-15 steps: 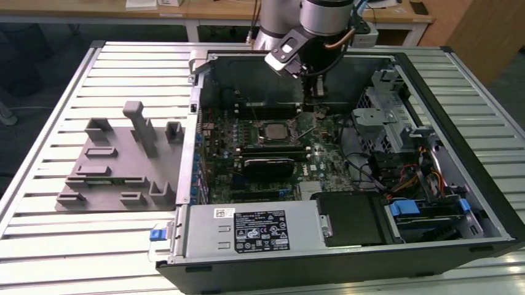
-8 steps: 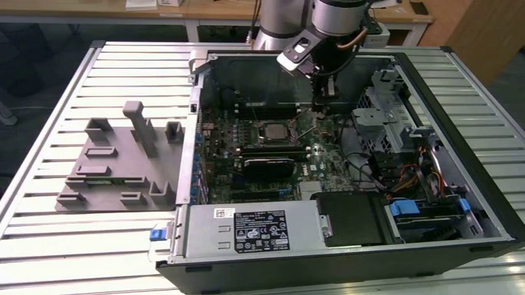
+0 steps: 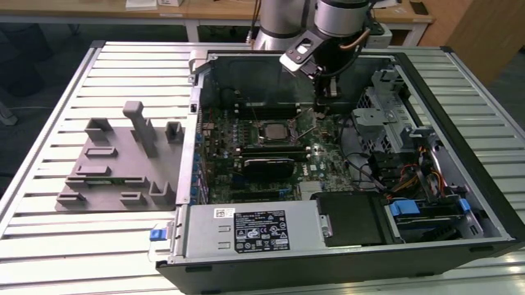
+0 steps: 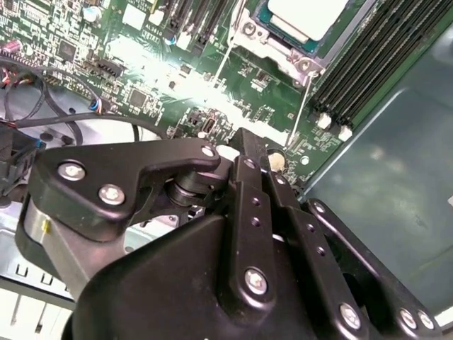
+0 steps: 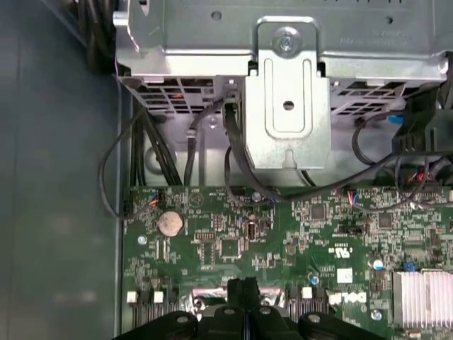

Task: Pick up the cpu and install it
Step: 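Close the cpu cover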

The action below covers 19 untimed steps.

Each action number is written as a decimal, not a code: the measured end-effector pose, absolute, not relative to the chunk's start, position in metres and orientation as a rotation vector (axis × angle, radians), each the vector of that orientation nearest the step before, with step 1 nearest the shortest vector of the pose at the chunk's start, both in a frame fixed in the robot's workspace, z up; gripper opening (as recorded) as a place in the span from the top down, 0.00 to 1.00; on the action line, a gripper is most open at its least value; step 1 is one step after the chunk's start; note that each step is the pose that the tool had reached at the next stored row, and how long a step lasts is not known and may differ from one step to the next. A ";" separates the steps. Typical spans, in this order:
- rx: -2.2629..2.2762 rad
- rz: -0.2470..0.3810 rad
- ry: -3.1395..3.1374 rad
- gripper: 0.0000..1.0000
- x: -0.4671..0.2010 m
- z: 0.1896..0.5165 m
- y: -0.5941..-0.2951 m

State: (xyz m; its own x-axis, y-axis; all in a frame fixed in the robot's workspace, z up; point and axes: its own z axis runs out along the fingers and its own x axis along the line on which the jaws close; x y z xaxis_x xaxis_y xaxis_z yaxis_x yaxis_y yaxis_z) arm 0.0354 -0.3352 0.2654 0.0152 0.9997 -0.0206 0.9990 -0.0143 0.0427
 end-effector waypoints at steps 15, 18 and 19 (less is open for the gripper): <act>2.200 0.012 2.168 0.89 0.052 0.258 -0.334; 2.200 0.011 2.168 0.89 0.053 0.256 -0.334; 2.200 0.011 2.168 0.89 0.053 0.254 -0.334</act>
